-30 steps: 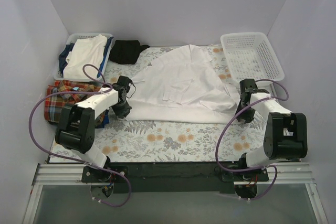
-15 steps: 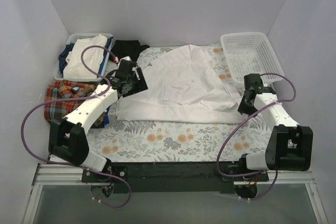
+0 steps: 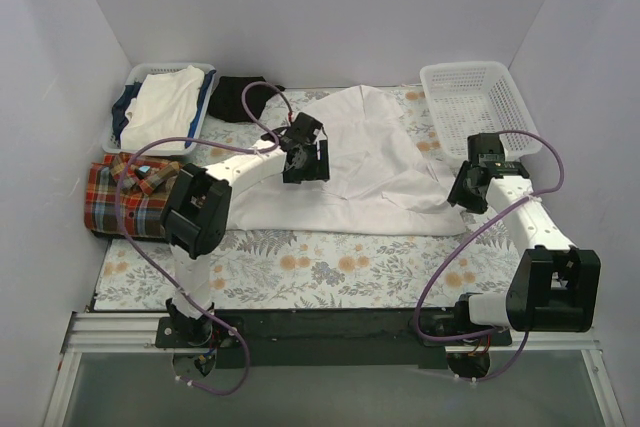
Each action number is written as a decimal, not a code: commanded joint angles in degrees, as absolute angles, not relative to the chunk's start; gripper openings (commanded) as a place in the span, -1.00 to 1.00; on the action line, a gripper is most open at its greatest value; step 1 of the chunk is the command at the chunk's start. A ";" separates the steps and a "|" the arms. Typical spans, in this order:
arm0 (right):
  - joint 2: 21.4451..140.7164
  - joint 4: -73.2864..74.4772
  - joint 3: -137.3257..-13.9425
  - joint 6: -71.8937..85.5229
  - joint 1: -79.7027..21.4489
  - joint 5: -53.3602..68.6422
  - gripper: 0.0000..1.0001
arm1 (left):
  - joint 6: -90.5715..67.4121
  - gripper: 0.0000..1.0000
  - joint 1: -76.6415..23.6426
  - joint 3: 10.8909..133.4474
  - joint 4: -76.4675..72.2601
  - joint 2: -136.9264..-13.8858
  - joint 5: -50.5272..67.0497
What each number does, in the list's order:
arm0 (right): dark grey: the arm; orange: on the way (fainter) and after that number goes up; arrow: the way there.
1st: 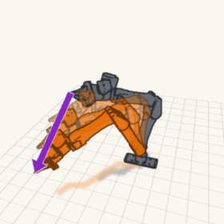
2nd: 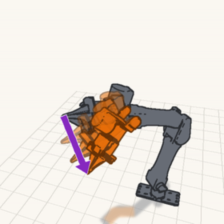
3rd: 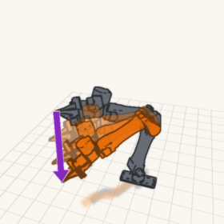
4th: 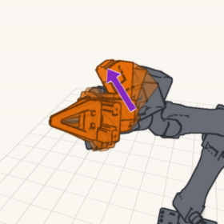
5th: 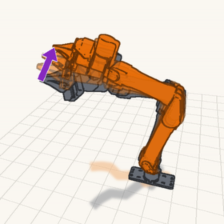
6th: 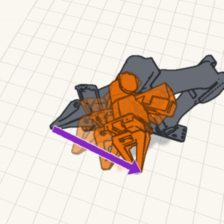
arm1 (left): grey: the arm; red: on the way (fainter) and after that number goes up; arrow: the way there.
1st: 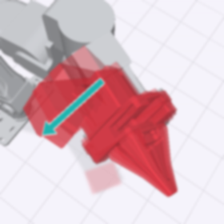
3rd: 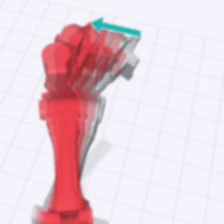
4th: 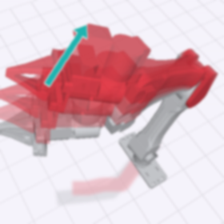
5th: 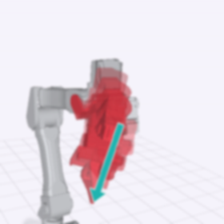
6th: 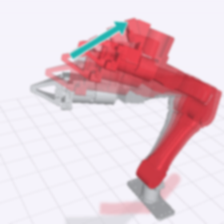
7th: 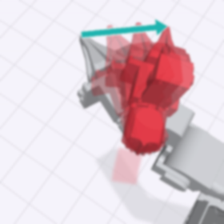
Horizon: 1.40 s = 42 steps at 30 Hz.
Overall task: Fold and stack the long sleeve shirts
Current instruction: Fold the shirt
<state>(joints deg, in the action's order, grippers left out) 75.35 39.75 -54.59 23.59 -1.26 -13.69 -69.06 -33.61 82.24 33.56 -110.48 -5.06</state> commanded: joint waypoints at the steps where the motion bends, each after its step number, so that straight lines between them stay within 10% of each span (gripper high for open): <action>1: 75.85 37.35 -53.97 23.11 -1.93 -10.28 -0.07 | -67.33 0.37 -35.68 90.34 32.78 -113.72 -2.64; 16: 76.47 36.47 -52.91 23.12 -2.20 -8.96 -0.08 | -65.92 0.32 -41.31 101.95 40.34 -124.62 -7.82; 32: 76.99 36.47 -52.38 23.03 -2.37 -8.53 -0.09 | -66.62 -0.46 -41.75 105.11 45.43 -126.30 -12.56; 36: 77.08 36.12 -51.95 23.03 -2.29 -8.53 -0.09 | -66.10 -1.00 -41.75 107.92 47.19 -125.16 -14.85; 42: 76.91 36.04 -52.21 22.94 -2.29 -8.79 -0.09 | -64.52 -1.00 -41.75 116.43 49.83 -122.52 -22.21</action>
<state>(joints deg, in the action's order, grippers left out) 76.82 37.17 -52.58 23.55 -2.00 -8.78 -66.02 -41.54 109.89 47.94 -127.28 -14.83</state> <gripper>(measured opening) 0.458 0.036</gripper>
